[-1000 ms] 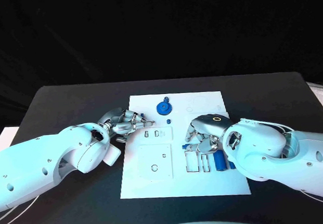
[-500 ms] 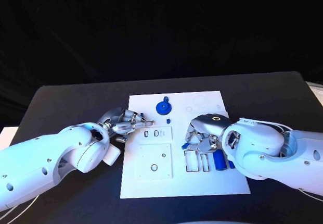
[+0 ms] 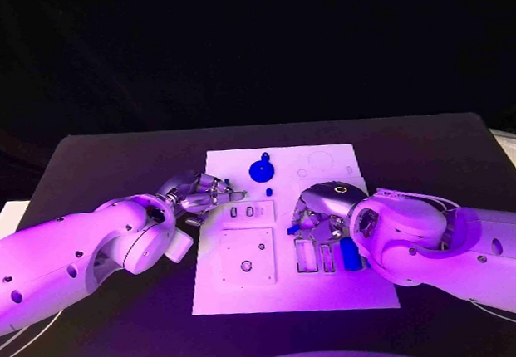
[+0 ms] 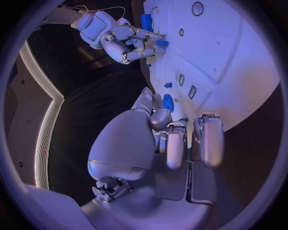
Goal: Assemble the parts on the task board
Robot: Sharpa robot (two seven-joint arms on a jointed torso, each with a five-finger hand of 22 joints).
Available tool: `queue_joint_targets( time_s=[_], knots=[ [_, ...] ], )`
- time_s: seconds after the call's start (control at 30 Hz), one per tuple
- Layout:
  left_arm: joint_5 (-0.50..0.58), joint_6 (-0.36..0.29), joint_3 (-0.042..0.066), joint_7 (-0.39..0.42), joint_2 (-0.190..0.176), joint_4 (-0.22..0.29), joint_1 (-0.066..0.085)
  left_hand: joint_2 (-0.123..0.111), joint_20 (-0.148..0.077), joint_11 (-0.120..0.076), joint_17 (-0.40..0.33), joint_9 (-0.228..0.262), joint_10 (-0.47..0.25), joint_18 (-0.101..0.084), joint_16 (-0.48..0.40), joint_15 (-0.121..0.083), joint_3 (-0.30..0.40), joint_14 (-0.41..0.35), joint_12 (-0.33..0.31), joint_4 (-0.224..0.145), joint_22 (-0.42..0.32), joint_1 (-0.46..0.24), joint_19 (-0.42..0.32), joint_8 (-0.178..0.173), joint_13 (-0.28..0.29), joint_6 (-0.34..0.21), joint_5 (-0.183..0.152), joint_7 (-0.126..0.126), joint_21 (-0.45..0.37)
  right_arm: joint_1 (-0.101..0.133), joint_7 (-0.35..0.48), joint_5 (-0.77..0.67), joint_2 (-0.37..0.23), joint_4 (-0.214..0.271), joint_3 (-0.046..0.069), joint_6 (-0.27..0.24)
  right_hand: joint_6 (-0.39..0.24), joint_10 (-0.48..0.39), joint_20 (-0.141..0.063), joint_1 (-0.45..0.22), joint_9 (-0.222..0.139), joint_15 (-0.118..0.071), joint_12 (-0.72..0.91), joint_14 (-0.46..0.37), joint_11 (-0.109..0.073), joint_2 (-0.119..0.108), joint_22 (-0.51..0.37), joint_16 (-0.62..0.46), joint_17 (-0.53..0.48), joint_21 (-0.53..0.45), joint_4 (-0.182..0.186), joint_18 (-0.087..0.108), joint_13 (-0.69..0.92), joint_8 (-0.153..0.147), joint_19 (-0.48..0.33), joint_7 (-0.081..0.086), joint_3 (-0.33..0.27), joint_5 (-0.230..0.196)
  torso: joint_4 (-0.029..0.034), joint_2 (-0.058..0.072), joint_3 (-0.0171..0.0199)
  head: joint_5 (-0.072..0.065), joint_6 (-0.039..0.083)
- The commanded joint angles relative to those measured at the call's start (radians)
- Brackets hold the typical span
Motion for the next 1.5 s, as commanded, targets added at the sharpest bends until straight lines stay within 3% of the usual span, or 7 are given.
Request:
queue_joint_targets(
  time_s=[0.03,0.73,0.87,1.2,1.5],
  knots=[
    [0.005,0.015,0.000,0.011,0.002,0.002,0.000,0.000,-0.007,-0.007,0.263,-0.001,0.003,-0.017,0.003,-0.006,0.005,0.103,-0.004,-0.001,0.113,0.014,0.039,-0.001,-0.002,-0.003,0.005,-0.005,0.002,-0.002,0.015,-0.010,0.003,-0.003,-0.001,0.007,0.007,0.001,0.002,0.010,0.000,-0.001,0.000,0.092,-0.007,-0.003,0.104,-0.002,0.191,-0.005,-0.001,-0.002,-0.002,0.002,0.031,0.002,0.006,-0.006,-0.0001,0.000,-0.0007,0.000,0.001],
    [0.005,0.017,0.000,0.016,0.004,0.003,0.000,0.001,-0.007,-0.007,0.263,-0.001,0.003,-0.017,0.003,-0.006,0.007,0.103,-0.004,-0.001,0.113,0.014,0.038,-0.002,-0.002,-0.003,0.005,-0.005,0.002,-0.005,0.035,-0.003,0.036,-0.053,-0.004,0.011,0.004,0.001,0.002,0.010,-0.001,0.000,-0.001,0.092,-0.006,-0.005,0.105,-0.002,0.191,-0.005,-0.001,-0.002,-0.002,0.000,0.031,0.003,0.006,-0.009,-0.0003,0.000,0.0003,0.001,-0.001],
    [0.005,0.018,0.000,0.016,0.004,0.003,0.000,0.002,-0.007,-0.007,0.263,-0.001,0.003,-0.017,0.003,-0.006,0.008,0.103,-0.005,-0.001,0.113,0.015,0.038,-0.002,-0.002,-0.003,0.005,-0.005,0.002,-0.006,0.041,-0.002,0.037,-0.055,-0.004,0.002,0.010,0.002,0.002,0.020,0.000,-0.001,0.002,0.092,-0.007,0.005,0.105,-0.002,0.192,-0.004,-0.005,-0.003,0.000,0.003,0.032,0.001,0.014,-0.007,-0.0008,0.000,-0.0002,0.001,-0.002],
    [0.005,0.019,0.000,0.017,0.005,0.003,0.000,0.002,-0.007,-0.007,0.263,-0.001,0.003,-0.017,0.003,-0.006,0.008,0.103,-0.005,-0.001,0.113,0.015,0.038,-0.002,-0.002,-0.003,0.005,-0.005,0.002,-0.007,0.091,0.009,0.037,-0.059,-0.004,-0.078,0.079,0.027,-0.012,0.067,0.019,-0.019,0.043,0.095,-0.031,0.068,0.118,0.005,0.203,0.002,-0.034,-0.005,0.025,0.043,0.038,-0.030,0.050,0.007,-0.0004,0.000,-0.0004,0.000,-0.001],
    [0.005,0.021,0.000,0.020,0.008,0.007,0.000,0.002,-0.007,-0.007,0.263,-0.002,0.002,-0.016,0.003,-0.006,0.009,0.103,-0.006,-0.001,0.109,0.015,0.036,-0.003,-0.004,-0.003,0.004,-0.005,-0.002,-0.007,0.115,0.025,0.036,-0.047,-0.004,-0.181,0.089,0.037,-0.020,0.066,0.027,-0.027,0.061,0.095,-0.039,0.082,0.121,0.007,0.207,0.004,-0.041,-0.006,0.037,0.057,0.039,-0.039,0.053,0.024,-0.0001,-0.001,-0.0004,-0.002,0.003]
  ],
)
